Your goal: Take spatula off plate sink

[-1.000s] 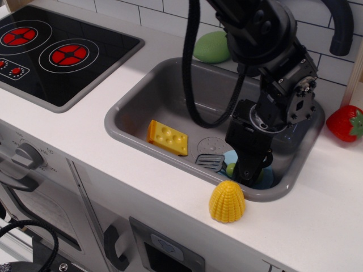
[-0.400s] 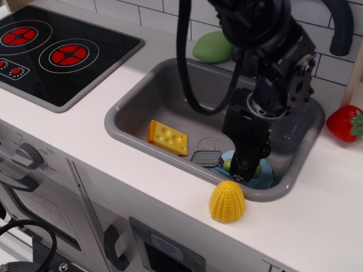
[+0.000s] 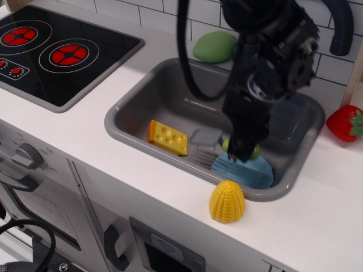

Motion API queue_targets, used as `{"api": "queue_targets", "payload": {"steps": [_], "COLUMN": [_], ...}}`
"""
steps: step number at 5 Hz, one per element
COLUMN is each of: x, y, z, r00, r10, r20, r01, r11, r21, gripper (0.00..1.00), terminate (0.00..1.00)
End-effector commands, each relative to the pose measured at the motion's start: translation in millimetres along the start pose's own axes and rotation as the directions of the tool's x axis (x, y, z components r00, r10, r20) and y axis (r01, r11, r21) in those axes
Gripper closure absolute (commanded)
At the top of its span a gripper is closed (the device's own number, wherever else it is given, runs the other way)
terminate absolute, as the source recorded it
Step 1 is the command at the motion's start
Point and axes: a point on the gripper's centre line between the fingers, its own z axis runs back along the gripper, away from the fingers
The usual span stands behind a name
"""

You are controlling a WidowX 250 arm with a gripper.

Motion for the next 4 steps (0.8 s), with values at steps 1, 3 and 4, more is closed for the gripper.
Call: {"api": "queue_targets", "payload": {"steps": [1, 3, 4], "x": [30.6, 42.0, 47.1], "y": [-38.9, -48.4, -45.5], "z": [13.7, -5.5, -14.7], "r00": [0.988, 0.978, 0.979], "r10": [-0.126, -0.194, -0.199], "r20": [0.085, 0.075, 0.051], "r01": [0.139, 0.205, 0.205], "r11": [0.973, 0.963, 0.966], "r21": [-0.181, -0.178, -0.159], "gripper": [1.00, 1.00, 1.00], "terminate": [0.00, 0.00, 0.00]}}
